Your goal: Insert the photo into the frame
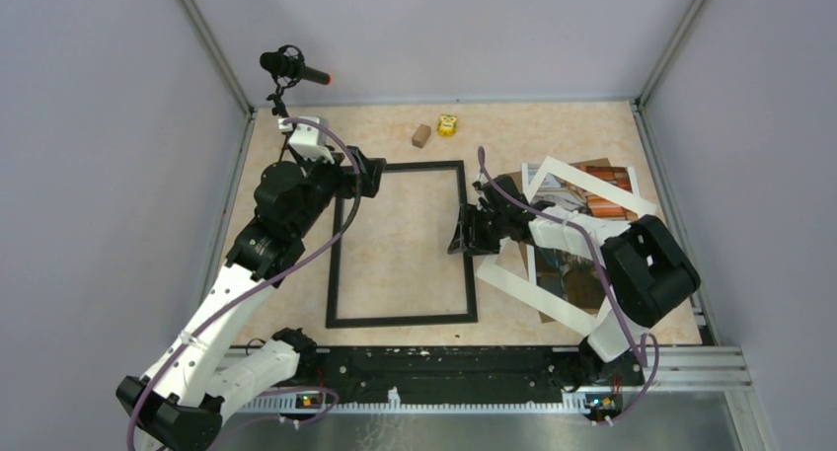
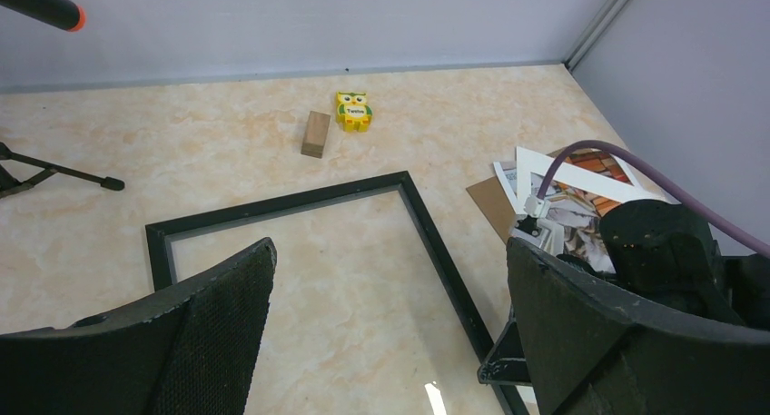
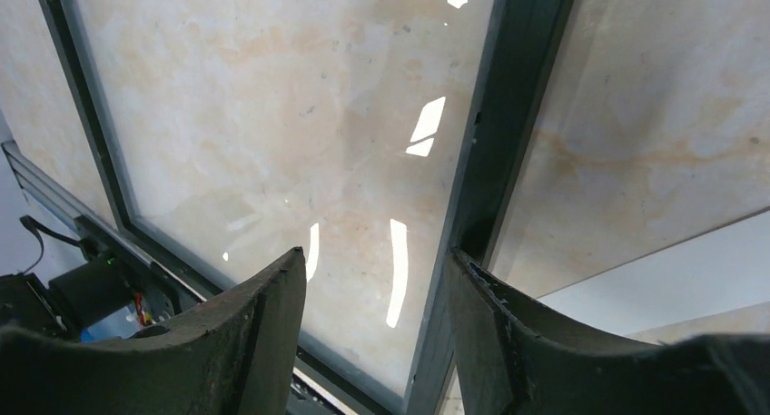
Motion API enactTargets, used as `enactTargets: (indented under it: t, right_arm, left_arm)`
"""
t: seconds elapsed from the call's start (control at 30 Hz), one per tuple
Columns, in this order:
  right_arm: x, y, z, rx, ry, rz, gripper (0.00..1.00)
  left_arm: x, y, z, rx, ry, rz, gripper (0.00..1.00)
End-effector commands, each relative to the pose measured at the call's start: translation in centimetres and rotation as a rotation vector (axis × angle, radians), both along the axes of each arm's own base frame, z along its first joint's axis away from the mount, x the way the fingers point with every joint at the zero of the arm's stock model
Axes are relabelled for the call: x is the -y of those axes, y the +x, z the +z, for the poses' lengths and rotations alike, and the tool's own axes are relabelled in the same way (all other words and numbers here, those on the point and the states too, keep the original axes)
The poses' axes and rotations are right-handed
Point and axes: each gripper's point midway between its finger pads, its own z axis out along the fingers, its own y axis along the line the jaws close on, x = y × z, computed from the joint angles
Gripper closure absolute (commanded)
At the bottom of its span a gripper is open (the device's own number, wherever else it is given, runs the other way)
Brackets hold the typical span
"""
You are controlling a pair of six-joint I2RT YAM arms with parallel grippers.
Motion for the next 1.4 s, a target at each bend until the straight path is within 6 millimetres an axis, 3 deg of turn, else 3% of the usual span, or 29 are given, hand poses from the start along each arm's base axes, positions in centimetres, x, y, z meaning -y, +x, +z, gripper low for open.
enactTargets:
  t: [0.0,0.17,0.43,0.57,0.8,1.07,1.23,1.37]
  right_arm:
    - [-0.7,-0.5,2.7,0.086,0.019,0.05,0.43]
    - [1.1,-1.2,4.0,0.157,-0.02,0.045,0.32]
    - [7.6,-1.8,4.0,0.23,-0.253,-0.06,0.18]
    - [10.5,-2.5,2.8,0.199,-0.297,-0.141,0.16]
    - [13.9,-4.0,0.8,0.077,-0.415,-0.287,0.15]
    - [15.9,-4.2,2.2,0.08,-0.433,-0.453,0.13]
    - [19.9,-3.6,2.5,0.071,-0.419,-0.644,0.09]
    - [25.4,-4.3,1.8,0.006,-0.444,-0.869,0.09]
  left_arm:
    - [0.3,0.1,1.2,0.039,-0.032,-0.013,0.01]
    - [0.6,0.1,1.1,0.035,-0.032,-0.027,0.01]
    - [2.1,0.1,0.2,0.004,-0.028,-0.097,0.01]
    - [3.0,0.7,-1.2,-0.034,-0.014,-0.13,0.01]
    - [4.9,1.3,-3.5,-0.107,0.015,-0.191,0.01]
    - [7.2,1.4,-6.1,-0.185,0.059,-0.271,0.01]
    - [9.4,1.0,-8.1,-0.241,0.094,-0.344,0.01]
    - [11.5,0.0,-9.6,-0.279,0.124,-0.413,0.01]
